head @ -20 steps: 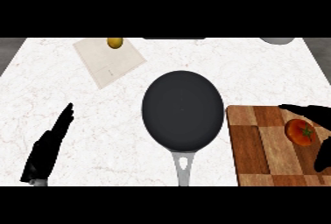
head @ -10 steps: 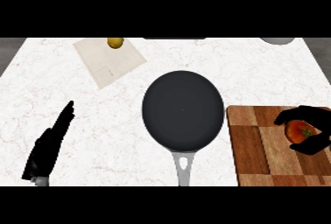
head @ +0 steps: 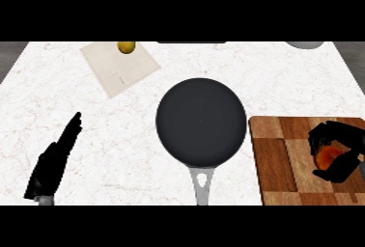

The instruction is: Pick the tomato from the cutting board and place it in the pan

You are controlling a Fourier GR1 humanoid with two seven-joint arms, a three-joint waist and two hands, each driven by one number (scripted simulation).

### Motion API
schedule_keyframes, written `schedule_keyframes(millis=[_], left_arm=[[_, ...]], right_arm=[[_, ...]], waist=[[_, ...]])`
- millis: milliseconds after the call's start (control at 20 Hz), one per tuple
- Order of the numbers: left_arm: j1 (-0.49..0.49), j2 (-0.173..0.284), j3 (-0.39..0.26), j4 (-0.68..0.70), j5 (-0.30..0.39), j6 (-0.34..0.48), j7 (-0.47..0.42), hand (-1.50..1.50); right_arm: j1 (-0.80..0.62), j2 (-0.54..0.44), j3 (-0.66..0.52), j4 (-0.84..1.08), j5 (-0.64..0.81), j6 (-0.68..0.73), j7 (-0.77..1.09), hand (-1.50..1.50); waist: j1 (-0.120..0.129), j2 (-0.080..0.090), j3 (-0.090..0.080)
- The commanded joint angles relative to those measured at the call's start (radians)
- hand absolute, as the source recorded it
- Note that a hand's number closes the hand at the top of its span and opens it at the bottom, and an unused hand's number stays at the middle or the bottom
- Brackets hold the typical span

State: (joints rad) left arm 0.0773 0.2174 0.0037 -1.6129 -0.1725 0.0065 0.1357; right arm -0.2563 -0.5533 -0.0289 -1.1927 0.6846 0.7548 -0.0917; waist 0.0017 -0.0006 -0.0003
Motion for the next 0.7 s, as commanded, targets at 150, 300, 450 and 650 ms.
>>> schedule_keyframes(millis=[150, 300, 450, 650], left_arm=[[-0.005, -0.021, -0.011, -0.017, -0.029, 0.008, 0.031, 0.0], [0.023, -0.028, -0.019, -0.056, -0.033, 0.015, 0.037, 0.0], [-0.009, -0.034, -0.017, -0.002, -0.035, 0.013, 0.038, 0.0], [0.044, 0.02, 0.04, -0.019, 0.008, -0.024, -0.013, 0.0]], right_arm=[[0.049, 0.062, -0.023, -0.093, 0.088, -0.137, 0.169, 1.5], [0.058, 0.072, -0.015, -0.156, 0.17, -0.25, 0.254, 1.5], [0.021, 0.05, -0.074, -0.227, 0.179, -0.344, 0.252, 1.5], [0.004, 0.026, -0.107, -0.36, 0.185, -0.527, 0.106, 1.5]], waist=[[-0.007, -0.002, 0.0], [-0.007, -0.004, 0.0], [-0.017, -0.003, -0.001], [-0.013, -0.009, 0.0]])
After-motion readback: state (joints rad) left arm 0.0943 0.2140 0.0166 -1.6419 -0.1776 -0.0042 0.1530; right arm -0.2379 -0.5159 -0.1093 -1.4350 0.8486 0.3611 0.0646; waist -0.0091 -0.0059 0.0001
